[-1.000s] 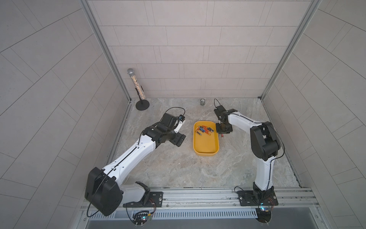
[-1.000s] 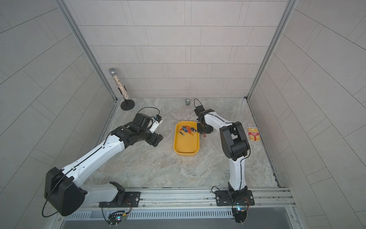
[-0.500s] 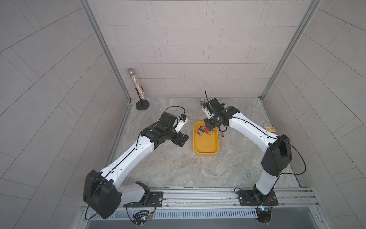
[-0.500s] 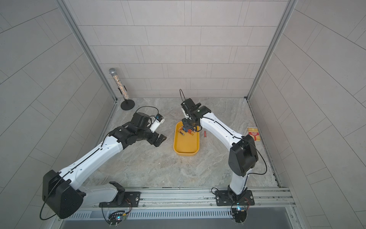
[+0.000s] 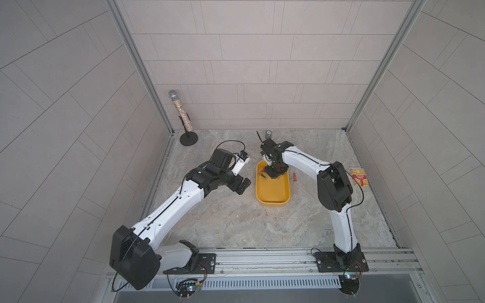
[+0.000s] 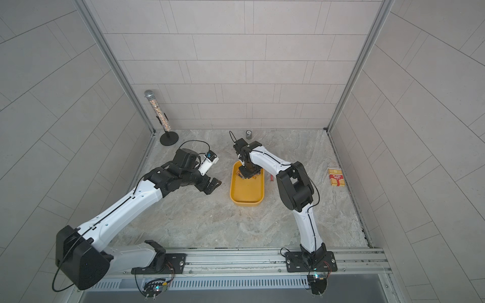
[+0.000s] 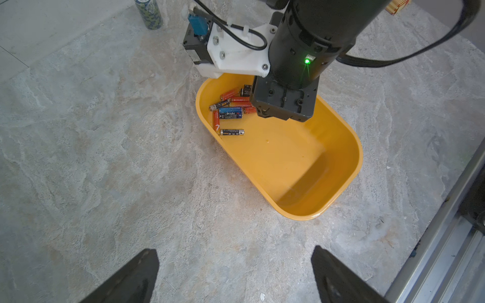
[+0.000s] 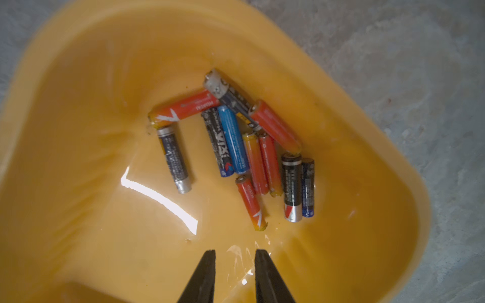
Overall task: Take the batteries out of the storage box
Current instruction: Pick up the battery from the storage box.
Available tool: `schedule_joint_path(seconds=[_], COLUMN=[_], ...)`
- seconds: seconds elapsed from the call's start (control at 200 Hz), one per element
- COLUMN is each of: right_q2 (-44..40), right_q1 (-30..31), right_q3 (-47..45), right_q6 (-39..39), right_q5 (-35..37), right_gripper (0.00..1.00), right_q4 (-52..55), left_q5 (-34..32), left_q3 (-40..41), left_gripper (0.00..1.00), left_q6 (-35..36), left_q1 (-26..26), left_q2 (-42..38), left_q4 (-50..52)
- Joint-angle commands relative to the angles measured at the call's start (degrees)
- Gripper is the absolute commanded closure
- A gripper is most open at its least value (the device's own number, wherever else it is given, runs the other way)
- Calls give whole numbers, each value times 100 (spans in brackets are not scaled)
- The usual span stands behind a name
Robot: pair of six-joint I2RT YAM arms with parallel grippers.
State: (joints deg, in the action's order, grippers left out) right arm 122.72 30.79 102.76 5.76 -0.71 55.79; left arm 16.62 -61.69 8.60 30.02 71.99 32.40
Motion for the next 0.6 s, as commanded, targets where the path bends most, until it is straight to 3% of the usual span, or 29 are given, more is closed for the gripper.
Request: schedule_joint_path(seconds=[0.0, 0.39, 0.595], right_q2=[164, 625, 788], right_q1=[-62, -152, -152], right_q3=[138, 249, 249], right_q6=[-64, -58, -38], right_q5=[-52, -146, -175], right_gripper=[69, 69, 78], right_q4=[167, 81, 49], left_q5=[76, 14, -38], left_q3=[-11, -52, -45], left_gripper=[0, 0, 0], left_q6=[36, 45, 45], left_q1=[12, 6, 6], left_q2=[-80, 21, 23], left_q4=[-13, 63, 73])
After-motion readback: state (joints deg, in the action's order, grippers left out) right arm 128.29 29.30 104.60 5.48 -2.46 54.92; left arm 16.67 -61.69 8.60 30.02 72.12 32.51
